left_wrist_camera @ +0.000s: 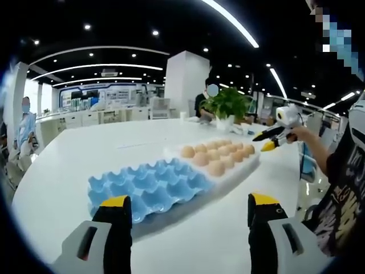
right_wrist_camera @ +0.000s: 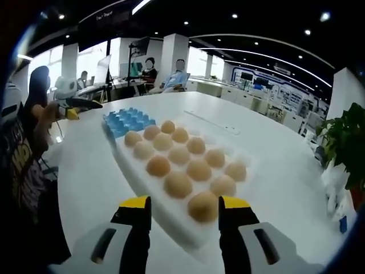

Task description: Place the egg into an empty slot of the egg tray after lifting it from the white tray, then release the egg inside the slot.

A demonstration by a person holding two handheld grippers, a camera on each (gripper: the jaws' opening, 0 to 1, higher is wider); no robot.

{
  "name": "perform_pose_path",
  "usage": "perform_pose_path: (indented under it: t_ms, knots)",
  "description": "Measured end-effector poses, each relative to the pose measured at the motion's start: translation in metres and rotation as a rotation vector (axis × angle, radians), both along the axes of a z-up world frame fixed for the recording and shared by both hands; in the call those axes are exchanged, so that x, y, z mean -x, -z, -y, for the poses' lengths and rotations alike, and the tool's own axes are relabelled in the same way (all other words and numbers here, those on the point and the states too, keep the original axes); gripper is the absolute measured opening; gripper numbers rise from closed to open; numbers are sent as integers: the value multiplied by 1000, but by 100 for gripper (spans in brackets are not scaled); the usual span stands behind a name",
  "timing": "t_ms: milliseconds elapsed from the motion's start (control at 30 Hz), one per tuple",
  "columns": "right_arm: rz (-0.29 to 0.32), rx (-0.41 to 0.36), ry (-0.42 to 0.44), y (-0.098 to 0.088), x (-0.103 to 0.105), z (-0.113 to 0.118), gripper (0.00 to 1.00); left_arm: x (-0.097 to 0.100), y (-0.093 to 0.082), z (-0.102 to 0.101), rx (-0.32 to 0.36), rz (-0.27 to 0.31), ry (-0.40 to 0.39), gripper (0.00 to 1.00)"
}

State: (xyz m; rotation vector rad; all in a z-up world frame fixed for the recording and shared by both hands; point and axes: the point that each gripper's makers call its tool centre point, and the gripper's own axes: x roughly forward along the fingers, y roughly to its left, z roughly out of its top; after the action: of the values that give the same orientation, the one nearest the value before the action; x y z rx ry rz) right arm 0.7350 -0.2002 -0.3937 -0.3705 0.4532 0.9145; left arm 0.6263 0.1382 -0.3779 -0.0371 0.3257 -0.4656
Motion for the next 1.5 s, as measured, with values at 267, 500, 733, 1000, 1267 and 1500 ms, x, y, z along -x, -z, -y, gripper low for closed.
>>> perform_pose_path:
  t_ms: [267,500,733,1000,1267,1500]
  knots:
    - [23,14,-38,-9,10,-12,49,-7,-1,2,-9,9,-2,81]
    - [37,17,-106,-16,16,-34,49,-8,-2,5,-4,3,6,81]
    - [41,19,-154,-19,17,-51,49,-6,-2,-3,-25,-1,-13,81]
    - [39,14,-200,-21,19,-70,49,-3,0,-5,-17,-8,-20,81]
    - [37,9,-237,-22,22,-89,49,-8,0,-11,0,2,-30,81]
    - [37,5,-263,-25,25,-104,49,-11,-4,-5,21,16,-13,81]
